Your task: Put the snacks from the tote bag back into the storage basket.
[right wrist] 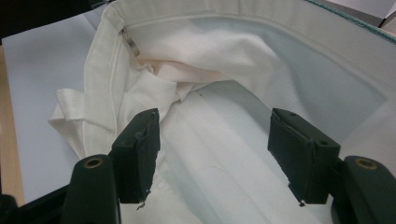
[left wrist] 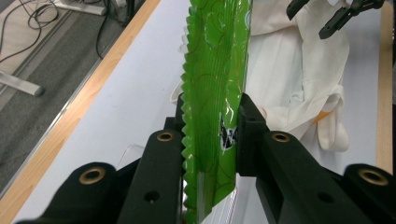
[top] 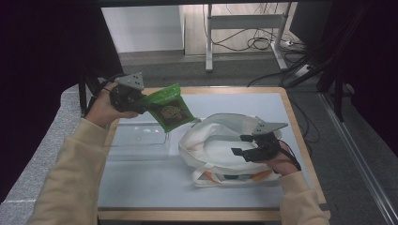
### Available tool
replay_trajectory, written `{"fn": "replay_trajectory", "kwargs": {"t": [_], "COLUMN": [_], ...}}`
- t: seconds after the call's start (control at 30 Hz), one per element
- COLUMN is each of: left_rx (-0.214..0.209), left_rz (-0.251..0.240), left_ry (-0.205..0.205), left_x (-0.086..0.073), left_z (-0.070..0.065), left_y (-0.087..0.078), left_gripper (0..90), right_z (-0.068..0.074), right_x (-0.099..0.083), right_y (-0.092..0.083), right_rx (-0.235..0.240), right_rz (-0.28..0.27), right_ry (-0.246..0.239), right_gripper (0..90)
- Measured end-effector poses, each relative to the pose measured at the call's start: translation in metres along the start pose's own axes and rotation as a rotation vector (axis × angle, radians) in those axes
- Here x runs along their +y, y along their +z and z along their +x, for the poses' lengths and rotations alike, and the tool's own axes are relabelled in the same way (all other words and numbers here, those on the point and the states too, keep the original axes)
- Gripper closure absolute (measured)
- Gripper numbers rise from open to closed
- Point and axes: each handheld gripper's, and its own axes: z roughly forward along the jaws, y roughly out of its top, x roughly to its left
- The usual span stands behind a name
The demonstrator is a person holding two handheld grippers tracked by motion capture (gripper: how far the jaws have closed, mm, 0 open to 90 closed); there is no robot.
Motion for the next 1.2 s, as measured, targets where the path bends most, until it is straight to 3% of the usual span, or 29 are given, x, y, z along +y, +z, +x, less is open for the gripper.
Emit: {"fn": "replay_trajectory", "kwargs": {"t": [0.87, 1.2], "left_rx": [0.056, 0.068], "left_rz": [0.034, 0.055], "left_ry": [-0.055, -0.082], "left_x": [-0.026, -0.039], "left_z": [0.021, 0.029], "left_y": [-0.019, -0.019], "left_gripper": [76.0, 76.0], "right_z": [0.0, -0.001], "right_x": [-0.001, -0.001], "right_y": [0.001, 0.001], "right_rx": [-0.006, -0.007], "right_rz": [0.004, 0.005], "right_ry": [-0.001, -0.001], "right_gripper": [33.3, 33.1]}}
